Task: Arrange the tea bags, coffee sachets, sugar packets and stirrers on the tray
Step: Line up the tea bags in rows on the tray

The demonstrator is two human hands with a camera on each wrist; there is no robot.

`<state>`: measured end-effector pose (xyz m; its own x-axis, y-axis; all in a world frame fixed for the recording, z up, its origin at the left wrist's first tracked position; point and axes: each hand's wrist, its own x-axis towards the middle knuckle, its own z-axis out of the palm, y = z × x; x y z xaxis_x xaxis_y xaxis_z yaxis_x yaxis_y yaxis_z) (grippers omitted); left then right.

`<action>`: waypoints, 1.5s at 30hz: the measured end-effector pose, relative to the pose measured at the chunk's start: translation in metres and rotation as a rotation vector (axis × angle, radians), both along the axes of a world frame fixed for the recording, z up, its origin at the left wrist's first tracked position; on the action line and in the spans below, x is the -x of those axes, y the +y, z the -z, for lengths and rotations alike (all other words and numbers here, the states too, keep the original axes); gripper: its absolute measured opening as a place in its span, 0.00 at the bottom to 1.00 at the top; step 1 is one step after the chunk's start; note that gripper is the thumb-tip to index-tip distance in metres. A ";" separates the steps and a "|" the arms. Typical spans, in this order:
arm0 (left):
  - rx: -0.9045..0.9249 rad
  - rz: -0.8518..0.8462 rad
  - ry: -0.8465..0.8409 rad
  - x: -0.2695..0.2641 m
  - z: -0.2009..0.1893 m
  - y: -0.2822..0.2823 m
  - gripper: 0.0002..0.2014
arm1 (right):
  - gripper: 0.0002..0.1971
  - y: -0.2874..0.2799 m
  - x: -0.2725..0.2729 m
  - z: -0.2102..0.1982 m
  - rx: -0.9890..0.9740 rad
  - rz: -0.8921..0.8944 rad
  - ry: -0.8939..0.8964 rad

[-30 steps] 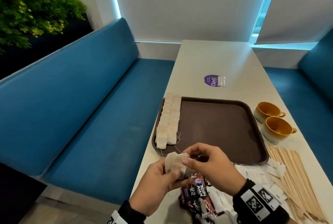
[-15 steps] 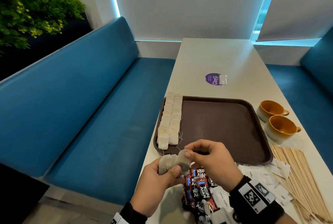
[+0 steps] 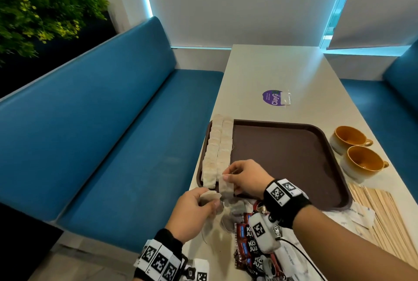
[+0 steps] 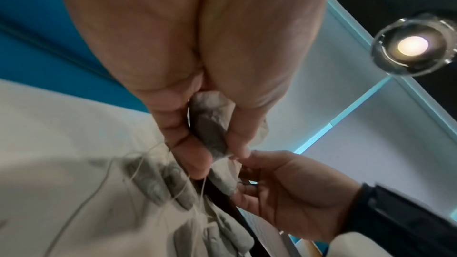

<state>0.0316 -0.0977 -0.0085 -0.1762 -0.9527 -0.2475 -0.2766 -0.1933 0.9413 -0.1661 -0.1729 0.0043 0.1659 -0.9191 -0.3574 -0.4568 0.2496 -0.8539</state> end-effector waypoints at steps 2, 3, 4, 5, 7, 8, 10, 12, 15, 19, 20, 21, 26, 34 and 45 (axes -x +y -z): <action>0.011 0.033 -0.046 0.001 -0.001 -0.004 0.05 | 0.05 -0.005 -0.004 0.004 0.001 0.027 -0.025; 0.017 0.043 -0.065 0.002 -0.002 -0.004 0.06 | 0.04 -0.008 -0.006 0.006 0.002 0.046 -0.030; 0.022 0.047 -0.076 0.003 -0.002 -0.005 0.06 | 0.04 -0.011 -0.008 0.008 0.007 0.064 -0.024; 0.023 0.048 -0.077 0.004 -0.003 -0.005 0.07 | 0.03 -0.014 -0.009 0.010 0.012 0.077 -0.008; 0.024 0.050 -0.063 0.006 -0.003 -0.004 0.09 | 0.03 -0.020 -0.009 0.012 0.021 0.088 0.026; 0.031 0.058 -0.064 0.007 -0.003 -0.005 0.10 | 0.03 -0.022 -0.009 0.013 0.018 0.086 0.030; 0.042 0.097 -0.072 0.009 -0.002 -0.008 0.09 | 0.03 -0.024 -0.009 0.014 0.017 0.080 0.028; 0.036 0.118 -0.078 0.010 0.001 -0.010 0.10 | 0.03 -0.024 -0.009 0.015 0.020 0.074 0.027; 0.026 0.094 -0.086 0.012 0.003 -0.012 0.11 | 0.07 -0.022 -0.008 0.019 0.034 0.102 0.011; -0.015 0.037 -0.020 0.014 0.004 -0.013 0.15 | 0.12 -0.023 -0.006 0.021 0.017 0.174 -0.016; -0.027 0.032 -0.008 0.014 0.004 -0.014 0.16 | 0.11 -0.023 -0.006 0.022 0.004 0.179 -0.024; -0.038 0.033 0.006 0.015 0.005 -0.015 0.17 | 0.09 -0.024 -0.006 0.023 -0.010 0.181 -0.025; -0.072 0.062 0.005 0.014 0.009 -0.016 0.16 | 0.04 -0.024 -0.008 0.023 -0.050 0.159 0.009; -0.030 0.001 0.015 0.012 0.002 -0.014 0.04 | 0.05 -0.019 -0.006 0.018 -0.061 0.225 -0.030; -0.123 -0.048 0.490 0.003 -0.025 0.015 0.20 | 0.08 0.055 -0.005 -0.043 0.070 0.100 -0.396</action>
